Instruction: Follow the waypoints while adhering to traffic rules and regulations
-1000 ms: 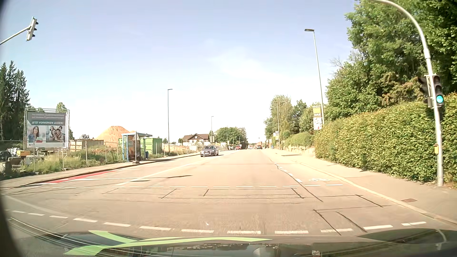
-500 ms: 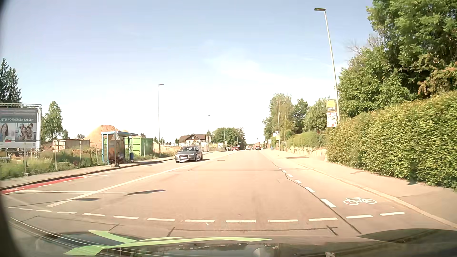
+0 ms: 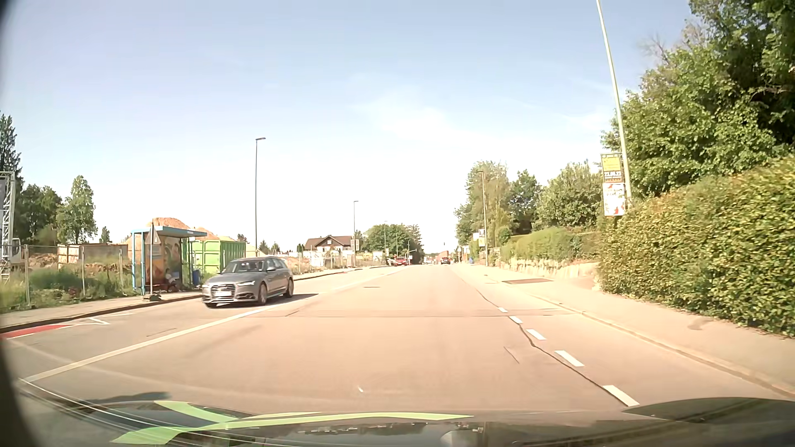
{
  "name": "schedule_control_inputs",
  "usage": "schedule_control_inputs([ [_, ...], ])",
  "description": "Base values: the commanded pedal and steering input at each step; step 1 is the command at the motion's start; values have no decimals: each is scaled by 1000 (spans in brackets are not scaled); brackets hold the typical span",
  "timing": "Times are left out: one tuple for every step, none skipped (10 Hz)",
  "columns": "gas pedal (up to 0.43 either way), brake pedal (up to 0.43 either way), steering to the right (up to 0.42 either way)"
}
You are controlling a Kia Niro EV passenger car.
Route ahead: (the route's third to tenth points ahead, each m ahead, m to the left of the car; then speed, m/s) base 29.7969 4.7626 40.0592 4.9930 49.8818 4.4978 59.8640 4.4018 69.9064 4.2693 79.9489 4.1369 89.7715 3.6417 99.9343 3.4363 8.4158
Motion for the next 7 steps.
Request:
schedule_control_inputs([
  [98,0,-1],
  [98,0,-4],
  [98,0,-4],
  [98,0,-4],
  [98,0,-2],
  [98,0,-1],
  [98,0,0],
])
